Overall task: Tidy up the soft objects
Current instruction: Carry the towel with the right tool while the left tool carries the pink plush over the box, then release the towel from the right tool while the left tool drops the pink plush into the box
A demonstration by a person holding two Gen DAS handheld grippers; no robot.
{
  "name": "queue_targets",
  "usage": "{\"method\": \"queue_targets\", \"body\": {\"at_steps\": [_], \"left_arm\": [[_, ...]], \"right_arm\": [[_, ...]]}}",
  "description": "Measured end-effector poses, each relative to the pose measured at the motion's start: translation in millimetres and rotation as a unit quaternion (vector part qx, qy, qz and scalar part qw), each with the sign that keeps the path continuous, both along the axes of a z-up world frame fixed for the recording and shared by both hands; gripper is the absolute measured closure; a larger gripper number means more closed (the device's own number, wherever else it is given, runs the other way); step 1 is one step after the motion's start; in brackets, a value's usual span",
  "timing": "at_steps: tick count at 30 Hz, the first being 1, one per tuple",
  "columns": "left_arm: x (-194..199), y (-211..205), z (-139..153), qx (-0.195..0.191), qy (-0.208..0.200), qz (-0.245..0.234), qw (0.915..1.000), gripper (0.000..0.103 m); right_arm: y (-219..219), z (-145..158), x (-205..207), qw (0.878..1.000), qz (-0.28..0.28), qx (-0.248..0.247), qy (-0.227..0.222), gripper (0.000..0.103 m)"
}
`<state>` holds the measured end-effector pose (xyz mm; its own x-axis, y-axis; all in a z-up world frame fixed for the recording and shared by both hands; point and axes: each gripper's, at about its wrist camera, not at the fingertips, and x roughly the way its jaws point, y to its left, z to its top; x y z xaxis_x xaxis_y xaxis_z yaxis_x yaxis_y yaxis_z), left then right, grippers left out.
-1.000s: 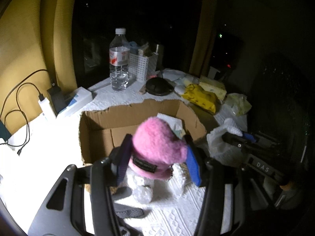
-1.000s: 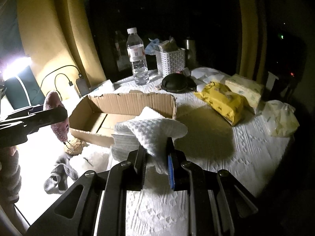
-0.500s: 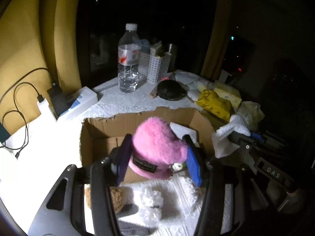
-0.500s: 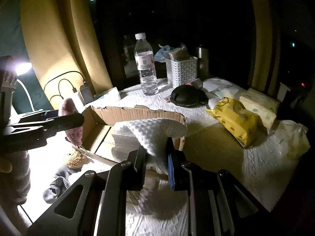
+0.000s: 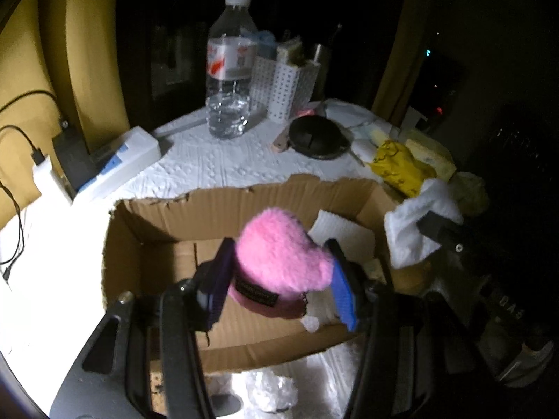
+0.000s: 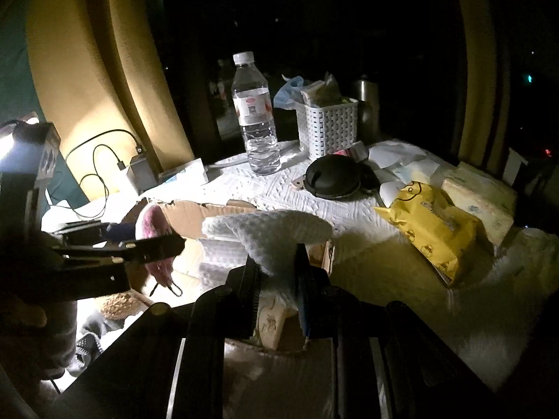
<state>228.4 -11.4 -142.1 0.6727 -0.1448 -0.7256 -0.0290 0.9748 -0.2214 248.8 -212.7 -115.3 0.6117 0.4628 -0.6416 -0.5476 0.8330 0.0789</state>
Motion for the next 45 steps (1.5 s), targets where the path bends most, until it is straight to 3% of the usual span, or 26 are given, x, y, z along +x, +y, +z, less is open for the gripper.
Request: {"method": "queue_targets", "body": {"at_steps": [9, 13, 15, 21, 23, 45], "left_arm": [[17, -5, -21, -0.018, 0.033, -0.004, 0.9993, 0.048], [18, -6, -18, -0.026, 0.029, -0.009, 0.9992, 0.031], [18, -7, -16, -0.027, 0.027, -0.012, 0.9992, 0.031], [15, -8, -12, -0.018, 0.027, -0.009, 0.9994, 0.031], [13, -6, -11, -0.015, 0.025, -0.007, 0.9995, 0.031], [-24, -12, 14, 0.008, -0.002, -0.015, 0.9999, 0.03]], "right_arm": [[6, -16, 19, 1.0, 0.0, -0.001, 0.015, 0.084], [11, -24, 25, 1.0, 0.002, -0.002, 0.023, 0.084], [12, -27, 28, 1.0, 0.001, -0.002, 0.027, 0.082], [10, -30, 34, 0.999, -0.007, 0.013, 0.039, 0.051], [9, -27, 32, 0.999, -0.008, 0.012, 0.034, 0.048], [-6, -4, -5, 1.0, -0.024, 0.002, 0.018, 0.045]]}}
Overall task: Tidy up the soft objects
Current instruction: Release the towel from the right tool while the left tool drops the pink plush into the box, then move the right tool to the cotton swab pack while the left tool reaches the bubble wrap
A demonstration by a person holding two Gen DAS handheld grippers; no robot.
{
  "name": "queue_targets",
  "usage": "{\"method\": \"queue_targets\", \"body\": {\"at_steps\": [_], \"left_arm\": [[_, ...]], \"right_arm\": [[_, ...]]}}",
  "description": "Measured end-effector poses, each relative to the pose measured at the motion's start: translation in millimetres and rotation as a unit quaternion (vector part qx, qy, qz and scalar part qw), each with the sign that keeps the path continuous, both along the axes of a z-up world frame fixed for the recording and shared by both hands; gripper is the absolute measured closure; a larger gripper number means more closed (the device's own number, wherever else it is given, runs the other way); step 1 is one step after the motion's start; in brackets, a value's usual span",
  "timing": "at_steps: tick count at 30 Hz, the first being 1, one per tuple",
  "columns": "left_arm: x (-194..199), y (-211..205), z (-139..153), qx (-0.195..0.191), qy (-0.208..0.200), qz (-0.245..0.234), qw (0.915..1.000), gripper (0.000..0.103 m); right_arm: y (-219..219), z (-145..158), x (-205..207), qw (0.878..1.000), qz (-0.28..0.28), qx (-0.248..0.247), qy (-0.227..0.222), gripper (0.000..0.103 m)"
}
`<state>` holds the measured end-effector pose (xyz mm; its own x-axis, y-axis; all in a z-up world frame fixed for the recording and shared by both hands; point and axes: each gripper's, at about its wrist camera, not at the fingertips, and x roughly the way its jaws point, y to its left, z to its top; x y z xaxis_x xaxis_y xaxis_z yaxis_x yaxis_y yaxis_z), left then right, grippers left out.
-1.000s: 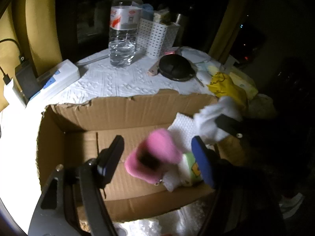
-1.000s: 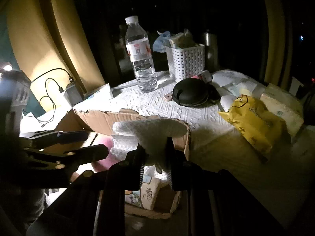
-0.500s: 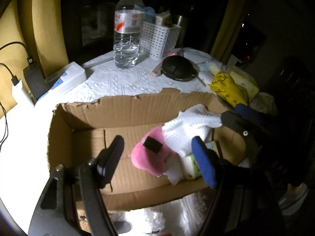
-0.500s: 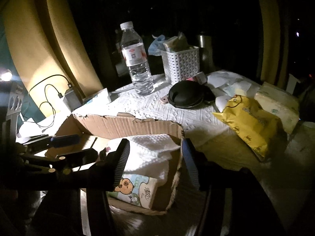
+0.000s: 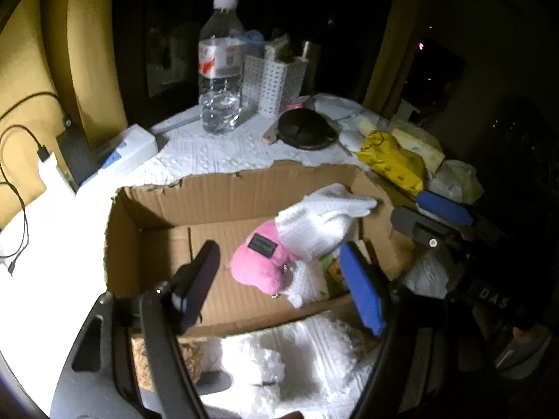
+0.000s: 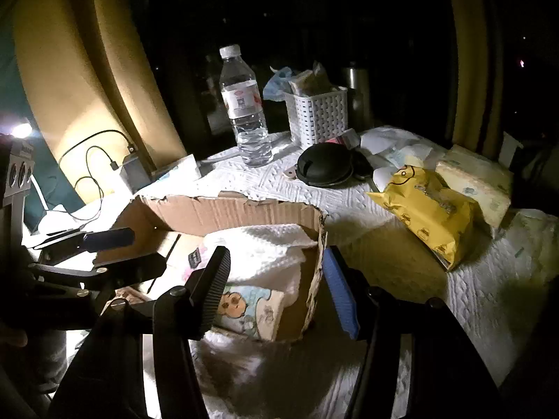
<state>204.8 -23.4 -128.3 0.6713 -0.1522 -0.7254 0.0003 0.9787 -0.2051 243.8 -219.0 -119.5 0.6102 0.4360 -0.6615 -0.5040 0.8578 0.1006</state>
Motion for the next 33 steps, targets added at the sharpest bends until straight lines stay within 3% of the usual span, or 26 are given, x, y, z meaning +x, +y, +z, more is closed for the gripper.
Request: {"method": "queue_targets", "body": {"at_steps": [8, 18, 20, 21, 33], "left_arm": [[-27, -2, 15, 0.021, -0.023, -0.005, 0.9995, 0.03], [-61, 4, 16, 0.015, -0.026, -0.001, 0.9996, 0.029], [-68, 6, 15, 0.015, -0.025, 0.002, 0.9996, 0.014], [-71, 6, 15, 0.015, -0.026, 0.004, 0.9995, 0.013], [-96, 14, -1, 0.015, -0.006, 0.016, 0.9997, 0.012]], "right_arm": [[-3, 11, -24, 1.0, -0.002, -0.002, -0.003, 0.045], [1, 16, -56, 1.0, 0.005, -0.005, -0.005, 0.044], [1, 15, -61, 1.0, 0.005, -0.005, -0.003, 0.044], [1, 15, -64, 1.0, 0.005, -0.004, -0.002, 0.044], [3, 1, -85, 1.0, 0.009, -0.006, 0.015, 0.042]]}}
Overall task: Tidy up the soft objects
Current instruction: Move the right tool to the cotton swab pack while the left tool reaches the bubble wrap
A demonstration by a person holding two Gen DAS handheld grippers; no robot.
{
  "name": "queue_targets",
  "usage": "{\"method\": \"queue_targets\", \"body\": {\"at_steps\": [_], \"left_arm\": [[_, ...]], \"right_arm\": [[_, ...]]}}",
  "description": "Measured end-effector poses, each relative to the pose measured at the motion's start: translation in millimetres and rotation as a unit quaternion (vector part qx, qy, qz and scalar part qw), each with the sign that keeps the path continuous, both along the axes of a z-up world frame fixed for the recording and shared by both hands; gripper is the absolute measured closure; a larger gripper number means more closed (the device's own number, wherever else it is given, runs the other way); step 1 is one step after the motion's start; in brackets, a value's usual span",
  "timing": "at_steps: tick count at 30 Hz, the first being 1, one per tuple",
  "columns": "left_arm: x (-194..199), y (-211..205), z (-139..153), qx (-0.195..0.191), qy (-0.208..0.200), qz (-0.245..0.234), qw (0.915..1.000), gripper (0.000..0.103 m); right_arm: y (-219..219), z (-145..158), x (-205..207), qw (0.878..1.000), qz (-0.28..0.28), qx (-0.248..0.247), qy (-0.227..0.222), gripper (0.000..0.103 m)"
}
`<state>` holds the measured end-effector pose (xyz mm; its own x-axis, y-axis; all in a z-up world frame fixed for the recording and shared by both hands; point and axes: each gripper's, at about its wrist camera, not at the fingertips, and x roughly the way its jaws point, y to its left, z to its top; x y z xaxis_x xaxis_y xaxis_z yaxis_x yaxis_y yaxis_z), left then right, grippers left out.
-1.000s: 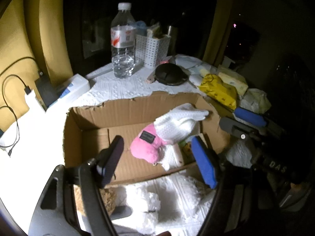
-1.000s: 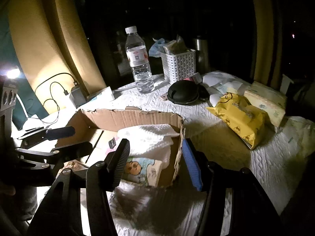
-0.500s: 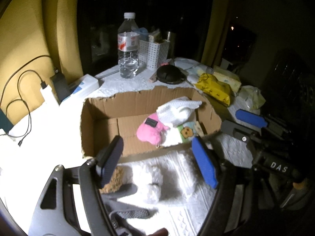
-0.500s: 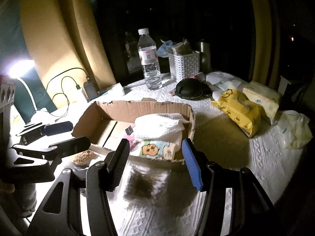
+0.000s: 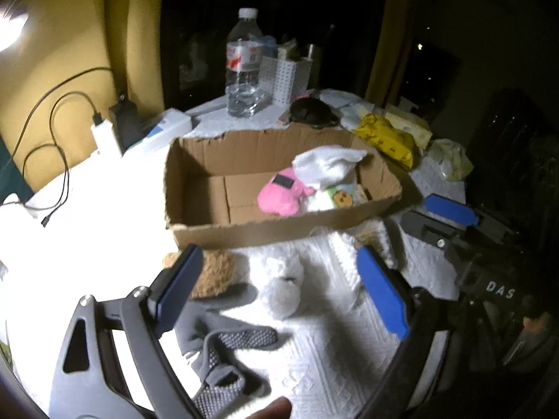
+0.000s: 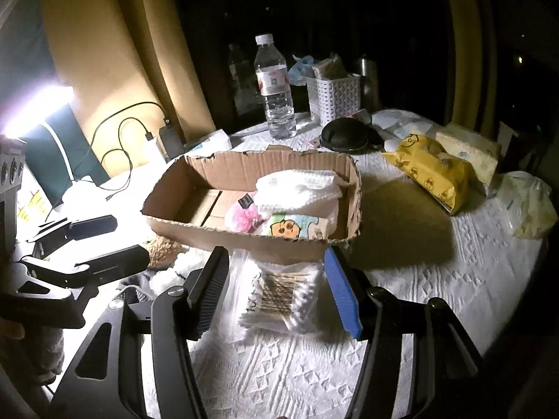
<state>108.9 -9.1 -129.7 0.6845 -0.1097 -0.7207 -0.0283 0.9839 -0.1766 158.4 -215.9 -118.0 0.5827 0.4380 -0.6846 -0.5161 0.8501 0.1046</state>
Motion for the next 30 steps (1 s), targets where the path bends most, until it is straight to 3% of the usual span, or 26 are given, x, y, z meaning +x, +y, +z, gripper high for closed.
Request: {"method": "queue_targets", "body": {"at_steps": [7, 27, 30], "left_arm": [[-9, 1, -11, 0.007, 0.014, 0.005, 0.9999, 0.012], [10, -32, -44, 0.059, 0.04, -0.027, 0.9971, 0.014], [16, -37, -50, 0.063, 0.053, -0.037, 0.9959, 0.027]], "right_arm": [[-3, -8, -8, 1.0, -0.002, 0.011, 0.006, 0.027], [-23, -38, 5, 0.999, -0.013, 0.013, 0.031, 0.026], [-27, -43, 9, 0.999, -0.015, 0.014, 0.034, 0.026]]}}
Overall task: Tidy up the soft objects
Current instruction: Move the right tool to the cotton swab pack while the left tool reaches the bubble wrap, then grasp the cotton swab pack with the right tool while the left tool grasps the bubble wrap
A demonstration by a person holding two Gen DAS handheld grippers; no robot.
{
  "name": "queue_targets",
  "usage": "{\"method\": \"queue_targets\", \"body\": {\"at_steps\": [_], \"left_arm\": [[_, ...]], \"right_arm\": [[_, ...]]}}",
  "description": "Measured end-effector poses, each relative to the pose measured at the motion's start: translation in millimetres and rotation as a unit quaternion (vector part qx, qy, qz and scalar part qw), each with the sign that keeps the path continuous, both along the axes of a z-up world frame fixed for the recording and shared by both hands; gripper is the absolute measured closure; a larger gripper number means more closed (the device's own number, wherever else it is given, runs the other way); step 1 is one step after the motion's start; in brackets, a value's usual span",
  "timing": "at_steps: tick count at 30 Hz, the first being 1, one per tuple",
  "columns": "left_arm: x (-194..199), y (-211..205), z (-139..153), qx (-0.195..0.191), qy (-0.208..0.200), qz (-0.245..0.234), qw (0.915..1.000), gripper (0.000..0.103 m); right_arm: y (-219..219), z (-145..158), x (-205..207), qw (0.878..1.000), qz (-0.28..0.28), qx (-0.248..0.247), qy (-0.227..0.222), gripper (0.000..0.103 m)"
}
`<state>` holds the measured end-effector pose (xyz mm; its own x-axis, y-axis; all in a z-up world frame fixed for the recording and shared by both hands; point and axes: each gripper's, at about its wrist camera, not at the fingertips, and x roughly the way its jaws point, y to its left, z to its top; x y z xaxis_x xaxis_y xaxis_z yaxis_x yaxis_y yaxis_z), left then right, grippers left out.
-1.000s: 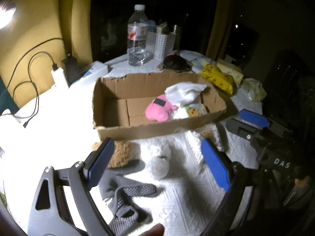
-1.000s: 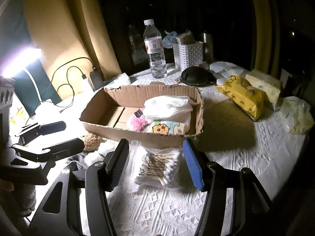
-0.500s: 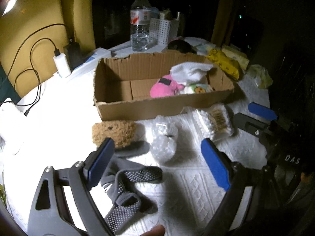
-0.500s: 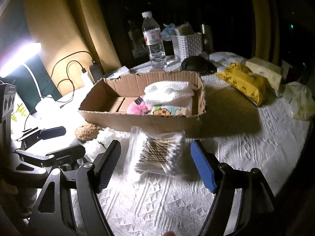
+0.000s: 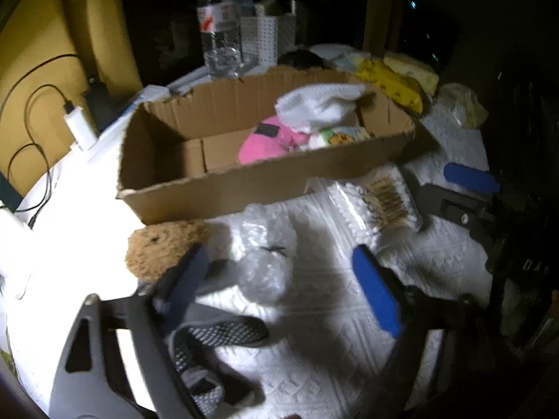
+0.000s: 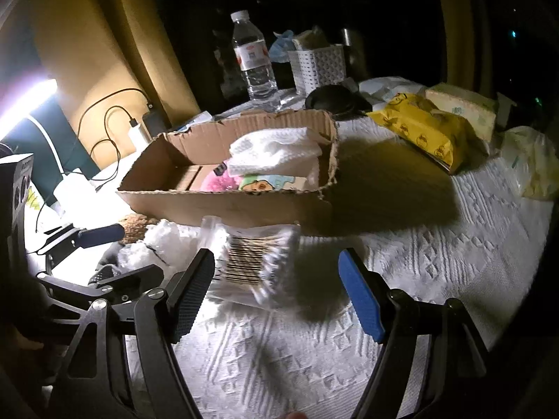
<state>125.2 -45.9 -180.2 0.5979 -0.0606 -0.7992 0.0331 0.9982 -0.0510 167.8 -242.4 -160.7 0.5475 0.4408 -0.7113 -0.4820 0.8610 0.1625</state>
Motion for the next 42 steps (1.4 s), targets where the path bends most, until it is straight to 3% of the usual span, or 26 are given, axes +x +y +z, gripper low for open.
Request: {"method": "queue_targets", "body": {"at_steps": [6, 11, 26, 42], "left_arm": [[11, -6, -14, 0.006, 0.022, -0.001, 0.9997, 0.043], [13, -4, -14, 0.005, 0.019, 0.0, 0.9998, 0.067], [6, 3, 0, -0.019, 0.004, -0.007, 0.9998, 0.069], [-13, 25, 19, -0.043, -0.024, 0.008, 0.9987, 0.069]], "right_arm": [[-5, -9, 8, 1.0, -0.003, 0.005, 0.008, 0.026], [-2, -17, 12, 1.0, -0.002, 0.01, 0.017, 0.026], [26, -31, 17, 0.999, 0.033, 0.001, 0.039, 0.026], [58, -45, 9, 0.996, 0.038, -0.075, 0.03, 0.026]]}}
